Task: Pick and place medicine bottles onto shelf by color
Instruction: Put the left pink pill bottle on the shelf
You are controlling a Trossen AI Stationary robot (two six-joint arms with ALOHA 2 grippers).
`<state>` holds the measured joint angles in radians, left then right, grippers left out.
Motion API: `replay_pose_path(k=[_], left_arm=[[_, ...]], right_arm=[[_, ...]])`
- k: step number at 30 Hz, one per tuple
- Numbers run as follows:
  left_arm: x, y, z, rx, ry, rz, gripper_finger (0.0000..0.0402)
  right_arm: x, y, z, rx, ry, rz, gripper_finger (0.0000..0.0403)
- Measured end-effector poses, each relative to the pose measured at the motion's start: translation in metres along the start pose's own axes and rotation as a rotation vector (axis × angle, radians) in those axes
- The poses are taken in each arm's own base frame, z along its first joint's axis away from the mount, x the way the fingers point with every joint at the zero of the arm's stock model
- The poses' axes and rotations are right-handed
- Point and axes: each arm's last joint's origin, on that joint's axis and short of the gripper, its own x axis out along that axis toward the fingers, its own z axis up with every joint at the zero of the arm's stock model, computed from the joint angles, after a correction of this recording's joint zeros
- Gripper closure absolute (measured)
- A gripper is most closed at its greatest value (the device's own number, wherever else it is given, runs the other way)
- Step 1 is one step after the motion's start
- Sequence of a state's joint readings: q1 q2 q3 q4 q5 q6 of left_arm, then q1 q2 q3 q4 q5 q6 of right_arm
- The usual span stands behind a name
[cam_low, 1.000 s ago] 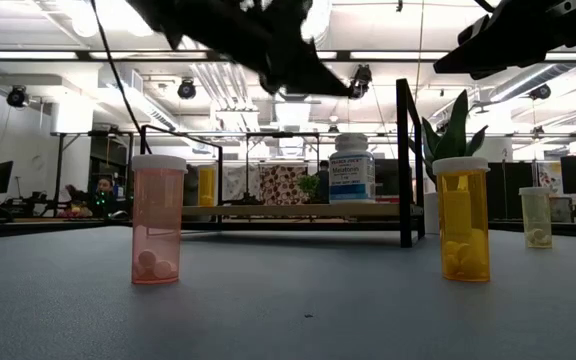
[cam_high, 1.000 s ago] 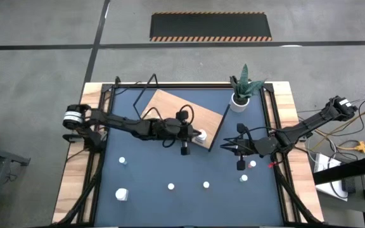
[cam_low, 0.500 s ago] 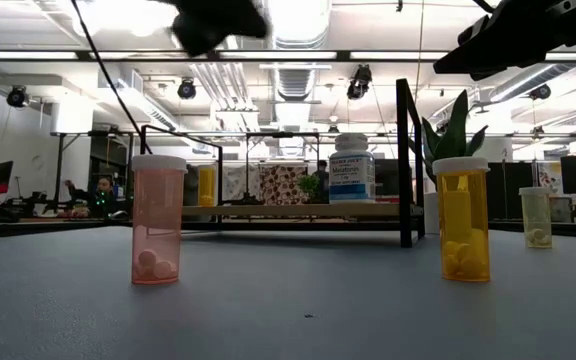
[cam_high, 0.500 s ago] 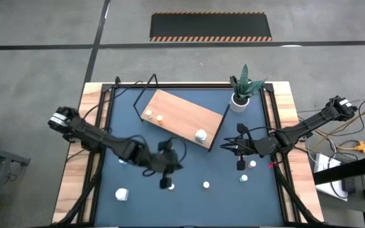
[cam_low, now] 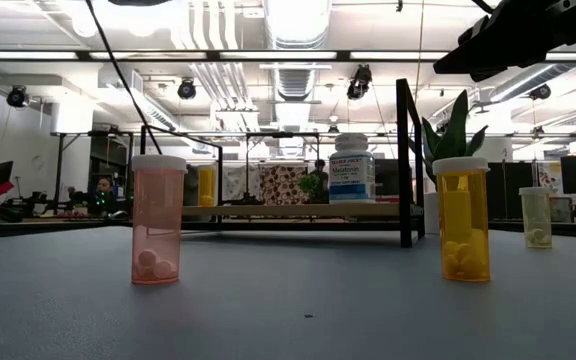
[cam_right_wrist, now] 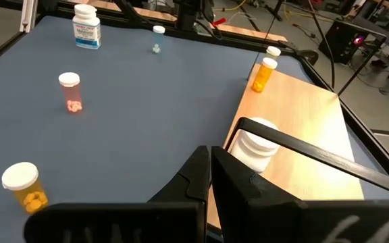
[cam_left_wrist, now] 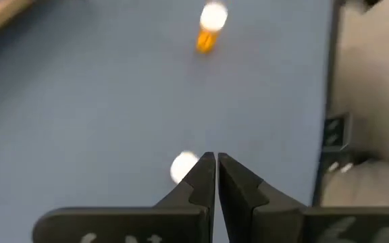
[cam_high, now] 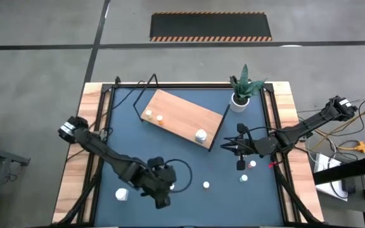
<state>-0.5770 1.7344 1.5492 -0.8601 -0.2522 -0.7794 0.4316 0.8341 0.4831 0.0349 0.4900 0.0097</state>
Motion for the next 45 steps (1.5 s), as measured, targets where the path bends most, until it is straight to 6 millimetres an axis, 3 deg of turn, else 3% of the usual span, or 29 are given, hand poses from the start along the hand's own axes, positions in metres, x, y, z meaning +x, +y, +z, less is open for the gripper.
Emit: replay_pose_path(k=[8,14,20,25,36,45], left_arm=[[0.01,-0.002,-0.003,0.022,0.142,0.032,0.038],[0.018,0.001,-0.006,0.036,0.137,0.075,0.03],[0.051,0.005,-0.02,0.109,0.119,0.12,0.0209],[0.069,0.008,-0.028,0.143,0.046,0.052,0.0166],[0.089,0.02,-0.048,0.089,-0.031,-0.012,0.016],[0.092,0.022,-0.052,0.081,-0.044,-0.024,0.0172]], right_arm=[[0.0,0.0,-0.001,0.017,0.002,0.002,0.0394],[0.0,0.0,-0.001,0.016,0.003,0.003,0.0394],[0.0,0.0,-0.001,0.015,0.004,0.004,0.0394],[0.0,0.001,-0.001,0.015,0.004,0.027,0.0394],[0.0,0.001,-0.002,0.015,0.005,0.027,0.0394],[0.0,0.001,-0.002,0.015,0.005,0.027,0.0394]])
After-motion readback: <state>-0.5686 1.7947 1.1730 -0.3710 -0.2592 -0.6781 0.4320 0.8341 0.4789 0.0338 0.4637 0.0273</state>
